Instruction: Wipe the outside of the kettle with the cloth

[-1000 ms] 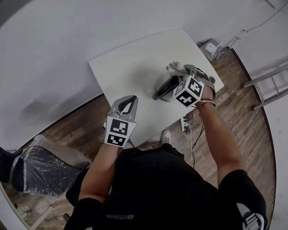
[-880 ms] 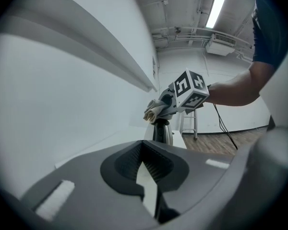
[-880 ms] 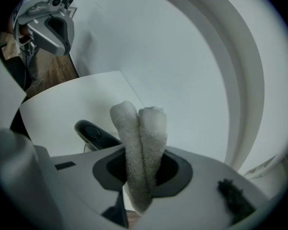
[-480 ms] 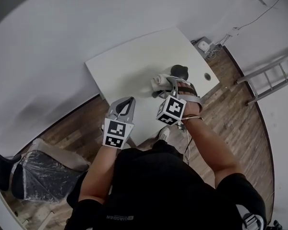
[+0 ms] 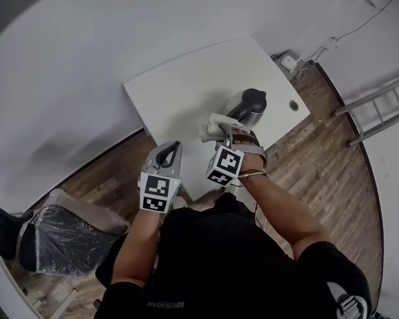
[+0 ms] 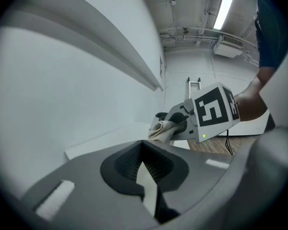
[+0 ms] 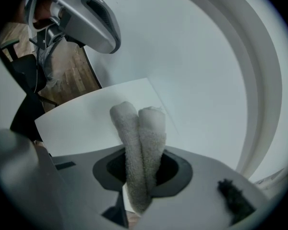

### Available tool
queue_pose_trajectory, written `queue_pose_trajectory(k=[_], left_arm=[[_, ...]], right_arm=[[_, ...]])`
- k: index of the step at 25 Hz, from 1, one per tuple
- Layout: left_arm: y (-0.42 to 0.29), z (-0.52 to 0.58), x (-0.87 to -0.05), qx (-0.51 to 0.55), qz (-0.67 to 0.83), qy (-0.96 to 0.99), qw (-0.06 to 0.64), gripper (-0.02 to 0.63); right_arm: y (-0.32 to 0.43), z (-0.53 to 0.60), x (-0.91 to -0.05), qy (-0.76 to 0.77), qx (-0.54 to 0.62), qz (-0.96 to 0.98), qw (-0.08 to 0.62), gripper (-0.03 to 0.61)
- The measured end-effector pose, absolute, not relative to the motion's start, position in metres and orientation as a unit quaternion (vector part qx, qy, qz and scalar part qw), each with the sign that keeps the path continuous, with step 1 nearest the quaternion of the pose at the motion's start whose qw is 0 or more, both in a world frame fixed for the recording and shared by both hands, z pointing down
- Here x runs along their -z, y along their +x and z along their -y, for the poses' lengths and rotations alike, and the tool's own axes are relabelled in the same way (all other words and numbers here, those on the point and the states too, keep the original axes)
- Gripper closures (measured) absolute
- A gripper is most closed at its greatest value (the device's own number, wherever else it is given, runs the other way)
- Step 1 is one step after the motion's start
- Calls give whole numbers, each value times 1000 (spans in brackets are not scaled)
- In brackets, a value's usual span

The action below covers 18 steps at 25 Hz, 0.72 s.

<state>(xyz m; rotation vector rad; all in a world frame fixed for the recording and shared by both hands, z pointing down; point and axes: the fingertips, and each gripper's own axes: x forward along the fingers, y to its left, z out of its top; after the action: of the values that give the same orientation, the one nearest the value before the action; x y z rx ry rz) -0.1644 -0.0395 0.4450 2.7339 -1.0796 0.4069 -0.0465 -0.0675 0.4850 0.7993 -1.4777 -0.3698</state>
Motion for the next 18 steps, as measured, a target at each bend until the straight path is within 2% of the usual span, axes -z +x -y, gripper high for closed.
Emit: queue_pose_trajectory(k=[18], left_arm=[[-153, 44, -471, -177, 350, 915, 95, 606]], right_arm=[[-45, 58, -590, 352, 90, 694, 622, 485]])
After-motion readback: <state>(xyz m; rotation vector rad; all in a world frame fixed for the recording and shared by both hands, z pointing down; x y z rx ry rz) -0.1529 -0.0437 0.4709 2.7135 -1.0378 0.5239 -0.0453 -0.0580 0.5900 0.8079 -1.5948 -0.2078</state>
